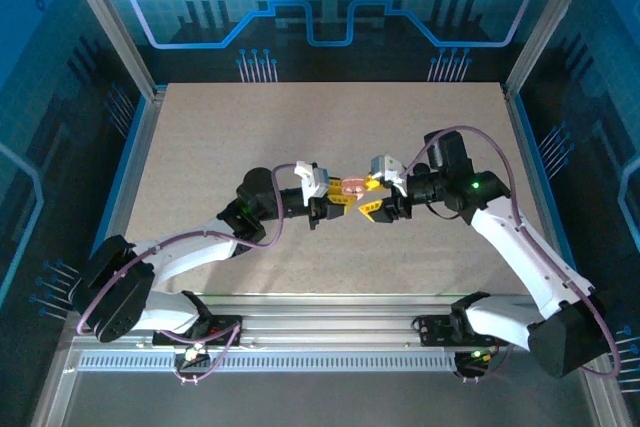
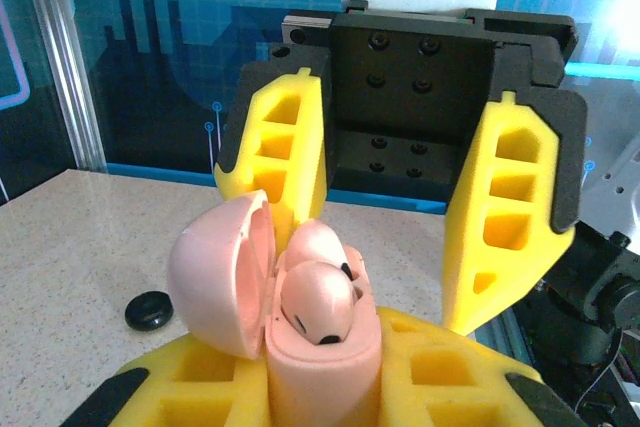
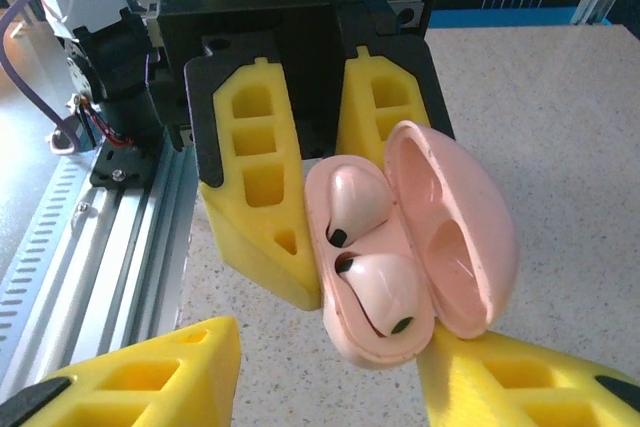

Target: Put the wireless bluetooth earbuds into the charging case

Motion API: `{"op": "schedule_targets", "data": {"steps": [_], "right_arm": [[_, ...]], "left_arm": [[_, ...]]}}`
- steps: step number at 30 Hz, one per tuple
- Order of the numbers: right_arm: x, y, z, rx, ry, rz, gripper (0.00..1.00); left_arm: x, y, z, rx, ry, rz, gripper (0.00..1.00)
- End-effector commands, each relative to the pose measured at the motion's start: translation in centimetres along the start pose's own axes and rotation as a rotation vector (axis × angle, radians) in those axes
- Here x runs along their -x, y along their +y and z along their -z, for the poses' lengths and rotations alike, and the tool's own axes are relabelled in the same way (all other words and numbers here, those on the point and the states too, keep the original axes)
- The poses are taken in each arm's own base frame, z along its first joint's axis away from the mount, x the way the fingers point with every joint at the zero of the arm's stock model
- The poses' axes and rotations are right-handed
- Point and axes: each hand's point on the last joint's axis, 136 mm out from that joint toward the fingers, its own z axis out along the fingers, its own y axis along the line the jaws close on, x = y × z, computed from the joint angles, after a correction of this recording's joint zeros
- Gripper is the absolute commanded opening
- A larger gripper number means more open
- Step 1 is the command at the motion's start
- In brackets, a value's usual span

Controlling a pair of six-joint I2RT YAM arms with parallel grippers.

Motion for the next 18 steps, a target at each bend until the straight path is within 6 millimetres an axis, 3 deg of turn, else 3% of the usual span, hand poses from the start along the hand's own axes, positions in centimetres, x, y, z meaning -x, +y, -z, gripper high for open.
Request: {"op": "schedule_targets", "data": {"steps": [1,9,18], "right_arm": [[2.0,1.9,0.9,0.039,-0.061,0.102,0.48],[2.2,0.9,2.2,-0.045,-0.079,0.136,0.46],[1.4,-0.7,1.6,-0.067,-0.047,0.101,0.46]], "left_arm": [[1.3,-0.3,0.1,-0.009,-0.031,-0.042,0.19],[1.3,-0.3,0.2,-0.01,-0.033,-0.042,0.19],[1.7,-0.6,0.2,-0.021,-0.043,-0.052,0.19]]}}
